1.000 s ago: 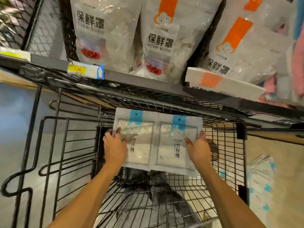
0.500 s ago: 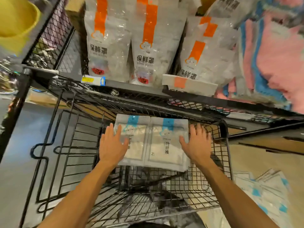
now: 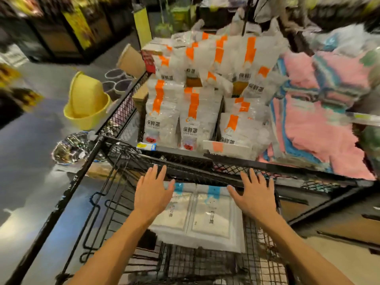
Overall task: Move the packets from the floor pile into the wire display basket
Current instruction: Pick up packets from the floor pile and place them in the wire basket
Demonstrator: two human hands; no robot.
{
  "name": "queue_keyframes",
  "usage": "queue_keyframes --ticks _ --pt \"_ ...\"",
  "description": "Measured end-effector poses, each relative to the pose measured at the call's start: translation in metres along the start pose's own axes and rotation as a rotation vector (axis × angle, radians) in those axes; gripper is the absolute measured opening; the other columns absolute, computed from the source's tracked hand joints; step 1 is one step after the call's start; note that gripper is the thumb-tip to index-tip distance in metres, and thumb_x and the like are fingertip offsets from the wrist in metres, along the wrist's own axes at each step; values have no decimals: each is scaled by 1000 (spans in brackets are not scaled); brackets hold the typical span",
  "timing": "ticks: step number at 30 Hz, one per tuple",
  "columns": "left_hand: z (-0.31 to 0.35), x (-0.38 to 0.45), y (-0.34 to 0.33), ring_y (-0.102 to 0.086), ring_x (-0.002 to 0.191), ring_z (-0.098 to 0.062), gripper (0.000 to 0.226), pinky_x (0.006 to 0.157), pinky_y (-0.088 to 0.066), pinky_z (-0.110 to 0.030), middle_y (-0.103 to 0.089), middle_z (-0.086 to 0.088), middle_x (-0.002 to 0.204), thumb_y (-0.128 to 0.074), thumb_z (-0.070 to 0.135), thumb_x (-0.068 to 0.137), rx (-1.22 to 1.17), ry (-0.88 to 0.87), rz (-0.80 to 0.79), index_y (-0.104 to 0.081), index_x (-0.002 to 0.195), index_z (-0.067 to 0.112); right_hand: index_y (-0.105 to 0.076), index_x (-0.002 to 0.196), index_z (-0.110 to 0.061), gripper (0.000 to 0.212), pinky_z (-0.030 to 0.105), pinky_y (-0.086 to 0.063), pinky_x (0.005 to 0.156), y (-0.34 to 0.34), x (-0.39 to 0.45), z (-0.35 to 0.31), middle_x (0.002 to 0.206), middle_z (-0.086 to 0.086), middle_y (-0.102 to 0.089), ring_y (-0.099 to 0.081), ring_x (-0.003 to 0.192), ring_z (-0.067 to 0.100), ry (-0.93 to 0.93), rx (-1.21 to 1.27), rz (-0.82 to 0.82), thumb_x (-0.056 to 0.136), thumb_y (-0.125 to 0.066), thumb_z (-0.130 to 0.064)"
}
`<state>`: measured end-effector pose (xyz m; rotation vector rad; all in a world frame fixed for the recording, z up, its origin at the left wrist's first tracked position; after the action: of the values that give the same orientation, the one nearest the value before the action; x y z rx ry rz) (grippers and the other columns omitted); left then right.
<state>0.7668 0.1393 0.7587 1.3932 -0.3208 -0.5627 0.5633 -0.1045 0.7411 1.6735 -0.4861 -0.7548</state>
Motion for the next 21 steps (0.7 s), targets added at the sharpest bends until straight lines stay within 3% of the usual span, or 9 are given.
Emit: queue_keyframes --ticks 13,21 --pt "50 -40 103 -19 155 -22 73 126 -18 -45 -23 -4 168 -31 67 100 -40 -348 108 -25 161 27 -20 163 -33 84 57 -7 127 100 -106 4 172 2 -16 -10 159 27 -148 44 256 94 -24 -81" --pt "135 -98 104 -12 157 -22 75 128 -6 -44 -17 -2 170 -29 68 100 -82 -685 45 -23 162 27 -28 161 -32 100 55 -10 127 112 -261 66 170 2 -24 -17 157 26 -486 66 389 80 -7 -87"
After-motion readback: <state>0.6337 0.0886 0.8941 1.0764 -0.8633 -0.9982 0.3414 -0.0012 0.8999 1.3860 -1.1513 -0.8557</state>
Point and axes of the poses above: each hand's wrist, its own x-axis towards the middle knuckle, its own y-axis out of the back of the hand, z = x × y, the point moved 10 cm from there along x, towards the middle knuckle
